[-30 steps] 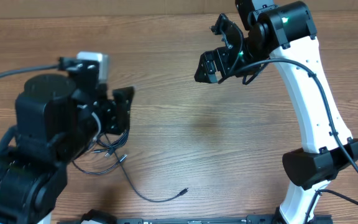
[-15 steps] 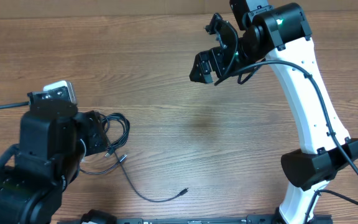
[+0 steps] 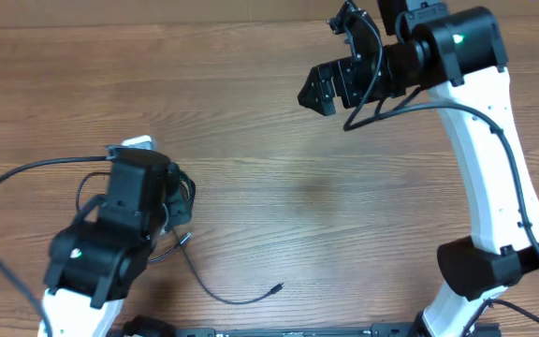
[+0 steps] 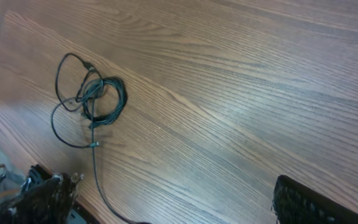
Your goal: Untangle cables
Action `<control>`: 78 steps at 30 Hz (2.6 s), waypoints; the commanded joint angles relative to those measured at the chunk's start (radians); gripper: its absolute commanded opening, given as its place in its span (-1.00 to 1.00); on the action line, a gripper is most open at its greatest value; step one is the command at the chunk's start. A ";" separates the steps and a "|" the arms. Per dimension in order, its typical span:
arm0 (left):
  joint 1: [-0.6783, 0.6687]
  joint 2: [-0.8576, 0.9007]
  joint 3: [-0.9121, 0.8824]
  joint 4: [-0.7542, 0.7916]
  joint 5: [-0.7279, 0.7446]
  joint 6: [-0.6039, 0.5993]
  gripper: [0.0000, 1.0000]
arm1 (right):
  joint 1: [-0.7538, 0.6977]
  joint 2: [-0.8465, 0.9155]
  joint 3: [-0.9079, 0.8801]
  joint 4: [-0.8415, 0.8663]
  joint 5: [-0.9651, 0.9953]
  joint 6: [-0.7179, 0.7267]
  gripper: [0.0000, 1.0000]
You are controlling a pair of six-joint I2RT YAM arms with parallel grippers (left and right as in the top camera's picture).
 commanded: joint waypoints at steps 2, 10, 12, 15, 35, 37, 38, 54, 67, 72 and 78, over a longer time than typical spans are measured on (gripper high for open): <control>0.005 0.000 -0.126 0.074 0.039 0.040 0.07 | 0.001 -0.042 0.008 -0.006 0.001 -0.007 1.00; 0.005 0.036 -0.227 0.106 0.070 0.177 0.13 | 0.001 -0.071 0.008 -0.024 0.001 -0.008 1.00; 0.005 0.049 -0.227 0.095 0.039 0.175 0.14 | 0.001 -0.078 0.008 -0.026 0.001 -0.008 1.00; 0.005 0.063 -0.227 0.097 0.024 0.164 0.99 | 0.000 -0.088 0.008 -0.028 0.002 -0.015 1.00; 0.285 0.222 -0.229 0.164 0.214 0.220 0.75 | 0.000 -0.110 0.008 -0.048 0.001 -0.034 0.99; 0.308 0.227 -0.230 0.176 0.261 0.256 0.75 | 0.000 -0.117 0.008 -0.044 0.001 -0.034 1.00; 0.314 0.230 -0.230 0.179 0.265 0.258 0.75 | 0.000 -0.123 0.008 -0.042 0.001 -0.034 1.00; 0.372 0.438 -0.380 0.383 0.080 0.131 0.76 | 0.000 -0.265 0.008 -0.048 -0.018 -0.016 1.00; 0.517 0.607 -0.380 0.557 0.055 0.079 0.75 | 0.000 -0.319 0.008 -0.044 -0.172 0.043 1.00; 0.524 0.616 -0.380 0.626 0.149 0.086 -0.46 | 0.000 -0.319 0.008 -0.010 -0.231 0.043 1.00; 0.523 0.616 -0.379 0.681 0.369 0.140 -0.92 | 0.000 -0.319 0.008 0.021 -0.261 0.043 1.00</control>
